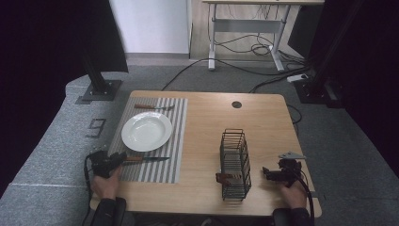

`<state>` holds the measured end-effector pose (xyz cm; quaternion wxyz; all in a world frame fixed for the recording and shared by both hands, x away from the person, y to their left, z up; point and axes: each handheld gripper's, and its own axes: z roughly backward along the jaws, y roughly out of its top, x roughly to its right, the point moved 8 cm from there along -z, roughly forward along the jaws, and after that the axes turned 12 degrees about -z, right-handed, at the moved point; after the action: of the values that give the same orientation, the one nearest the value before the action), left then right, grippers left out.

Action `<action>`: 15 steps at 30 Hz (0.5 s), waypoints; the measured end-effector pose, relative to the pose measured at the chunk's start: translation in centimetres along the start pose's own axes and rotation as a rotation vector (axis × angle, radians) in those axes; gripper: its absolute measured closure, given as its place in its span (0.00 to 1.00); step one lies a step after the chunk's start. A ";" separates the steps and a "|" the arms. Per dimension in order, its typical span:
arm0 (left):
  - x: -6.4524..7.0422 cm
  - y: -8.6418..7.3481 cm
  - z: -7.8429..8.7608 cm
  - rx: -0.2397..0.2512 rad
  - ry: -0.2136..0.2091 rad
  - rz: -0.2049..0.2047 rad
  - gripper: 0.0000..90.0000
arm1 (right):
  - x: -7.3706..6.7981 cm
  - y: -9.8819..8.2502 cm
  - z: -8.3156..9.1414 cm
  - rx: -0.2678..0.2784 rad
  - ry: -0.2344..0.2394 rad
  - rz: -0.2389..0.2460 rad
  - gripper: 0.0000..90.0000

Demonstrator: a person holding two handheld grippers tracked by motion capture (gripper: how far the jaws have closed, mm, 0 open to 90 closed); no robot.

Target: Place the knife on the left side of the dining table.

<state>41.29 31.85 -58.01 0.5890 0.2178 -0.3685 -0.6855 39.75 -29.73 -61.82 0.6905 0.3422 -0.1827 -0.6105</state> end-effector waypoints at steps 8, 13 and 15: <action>-0.3 -0.3 -0.6 -0.030 0.007 -0.014 0.64 | 0.0 0.0 0.0 0.000 0.000 0.000 0.00; -0.2 -0.3 -0.7 -0.029 0.006 -0.024 0.62 | 0.0 0.0 0.0 0.000 0.000 0.000 0.00; -0.3 -0.1 -0.6 -0.016 0.003 -0.029 0.58 | 0.0 0.0 0.0 0.000 0.000 0.000 0.00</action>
<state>41.68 31.97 -58.49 0.5810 0.2194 -0.3589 -0.6967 39.75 -29.72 -61.82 0.6905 0.3422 -0.1825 -0.6106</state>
